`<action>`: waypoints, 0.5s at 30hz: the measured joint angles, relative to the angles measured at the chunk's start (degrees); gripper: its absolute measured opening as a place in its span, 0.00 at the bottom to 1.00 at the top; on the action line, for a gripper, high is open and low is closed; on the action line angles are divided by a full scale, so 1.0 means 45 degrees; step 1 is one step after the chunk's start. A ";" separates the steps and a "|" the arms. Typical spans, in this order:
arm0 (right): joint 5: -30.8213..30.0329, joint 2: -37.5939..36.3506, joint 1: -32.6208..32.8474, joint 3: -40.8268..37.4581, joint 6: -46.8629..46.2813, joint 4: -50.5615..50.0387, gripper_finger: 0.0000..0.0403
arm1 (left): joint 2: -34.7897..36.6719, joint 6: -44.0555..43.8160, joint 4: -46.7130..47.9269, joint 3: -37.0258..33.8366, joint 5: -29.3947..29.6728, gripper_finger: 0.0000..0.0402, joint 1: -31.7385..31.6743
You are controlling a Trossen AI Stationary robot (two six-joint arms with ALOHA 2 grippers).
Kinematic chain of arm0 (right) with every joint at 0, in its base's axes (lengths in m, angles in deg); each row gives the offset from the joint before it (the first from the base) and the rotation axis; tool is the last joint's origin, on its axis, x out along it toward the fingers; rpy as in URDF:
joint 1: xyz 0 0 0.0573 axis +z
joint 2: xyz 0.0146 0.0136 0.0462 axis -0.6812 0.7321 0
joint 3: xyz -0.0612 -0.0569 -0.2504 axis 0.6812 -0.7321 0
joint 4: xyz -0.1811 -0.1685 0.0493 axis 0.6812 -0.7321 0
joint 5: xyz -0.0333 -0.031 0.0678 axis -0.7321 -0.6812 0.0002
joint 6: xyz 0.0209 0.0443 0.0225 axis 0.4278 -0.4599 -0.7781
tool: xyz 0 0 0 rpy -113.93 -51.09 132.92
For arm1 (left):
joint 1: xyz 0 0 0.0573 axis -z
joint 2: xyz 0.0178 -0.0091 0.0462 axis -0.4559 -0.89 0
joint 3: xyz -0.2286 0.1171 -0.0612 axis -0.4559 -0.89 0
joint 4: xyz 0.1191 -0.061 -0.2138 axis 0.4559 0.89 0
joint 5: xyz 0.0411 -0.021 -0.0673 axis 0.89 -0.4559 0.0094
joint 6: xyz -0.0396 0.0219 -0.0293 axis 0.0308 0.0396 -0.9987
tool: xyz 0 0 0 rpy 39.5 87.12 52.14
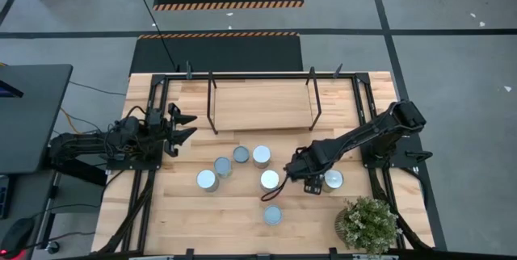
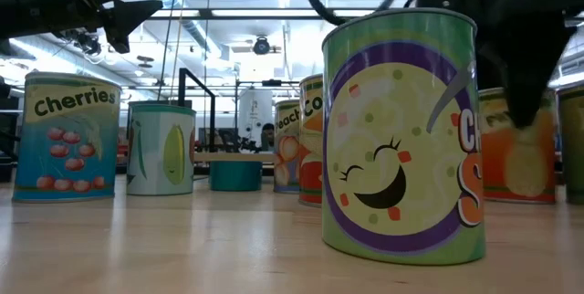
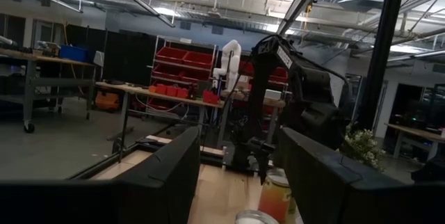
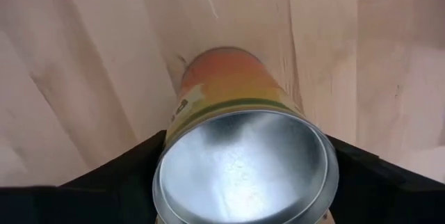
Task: Pick and place cans onto a shelf
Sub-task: Put the canned pineapple on the shelf
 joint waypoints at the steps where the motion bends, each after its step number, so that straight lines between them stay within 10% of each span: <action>1: -0.0023 0.0004 -0.0133 0.0182 0.0134 0.0012 0.79 | 0.0000 0.0000 0.0000 0.0000 0.0061 0.51 0.0000; 15: -0.1884 0.0148 -0.4862 0.4353 0.6222 -0.1494 0.81 | 0.0000 0.0033 0.0422 0.0000 0.0987 0.51 -0.0001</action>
